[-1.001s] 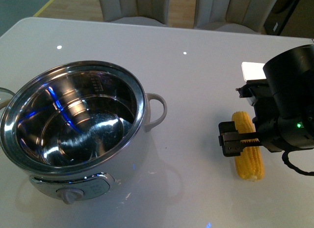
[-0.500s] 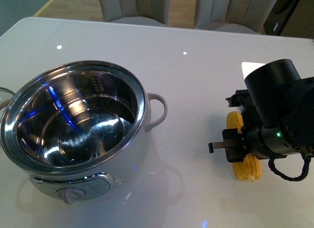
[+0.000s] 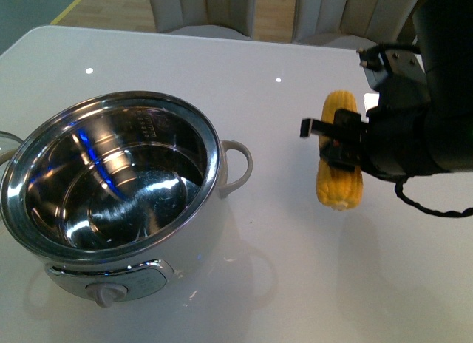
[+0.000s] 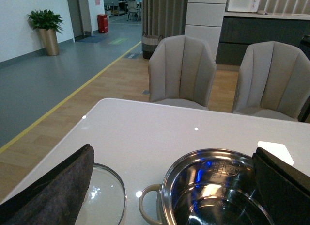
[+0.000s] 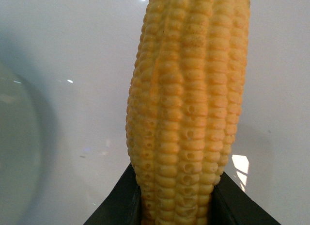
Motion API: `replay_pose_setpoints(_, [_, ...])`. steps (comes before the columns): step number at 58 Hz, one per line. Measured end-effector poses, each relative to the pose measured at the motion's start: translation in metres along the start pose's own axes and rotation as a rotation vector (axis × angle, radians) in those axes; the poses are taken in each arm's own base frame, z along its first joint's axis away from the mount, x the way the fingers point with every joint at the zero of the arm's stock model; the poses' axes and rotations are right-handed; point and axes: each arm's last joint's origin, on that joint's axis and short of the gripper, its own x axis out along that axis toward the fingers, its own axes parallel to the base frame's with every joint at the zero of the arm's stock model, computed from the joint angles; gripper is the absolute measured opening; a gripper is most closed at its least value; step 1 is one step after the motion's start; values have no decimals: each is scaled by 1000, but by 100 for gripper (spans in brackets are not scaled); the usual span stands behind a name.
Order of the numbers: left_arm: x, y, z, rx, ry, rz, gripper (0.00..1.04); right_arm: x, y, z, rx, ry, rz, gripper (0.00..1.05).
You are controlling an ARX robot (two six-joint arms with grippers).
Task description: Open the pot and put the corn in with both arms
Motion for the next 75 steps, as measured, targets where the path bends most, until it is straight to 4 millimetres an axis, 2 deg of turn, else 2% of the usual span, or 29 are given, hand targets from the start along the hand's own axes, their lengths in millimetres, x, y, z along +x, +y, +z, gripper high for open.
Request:
replay_pose_setpoints(9, [0, 0, 0, 0, 0, 0, 98, -13, 16, 13, 52, -28, 93, 23])
replay_pose_setpoints(22, [0, 0, 0, 0, 0, 0, 98, -17, 35, 25, 145, -24, 205, 23])
replay_pose_setpoints(46, [0, 0, 0, 0, 0, 0, 98, -23, 98, 36, 190, 0, 379, 23])
replay_pose_setpoints(56, [0, 0, 0, 0, 0, 0, 98, -16, 117, 32, 185, 44, 410, 23])
replay_pose_setpoints(75, [0, 0, 0, 0, 0, 0, 98, -3, 130, 15, 221, 125, 437, 23])
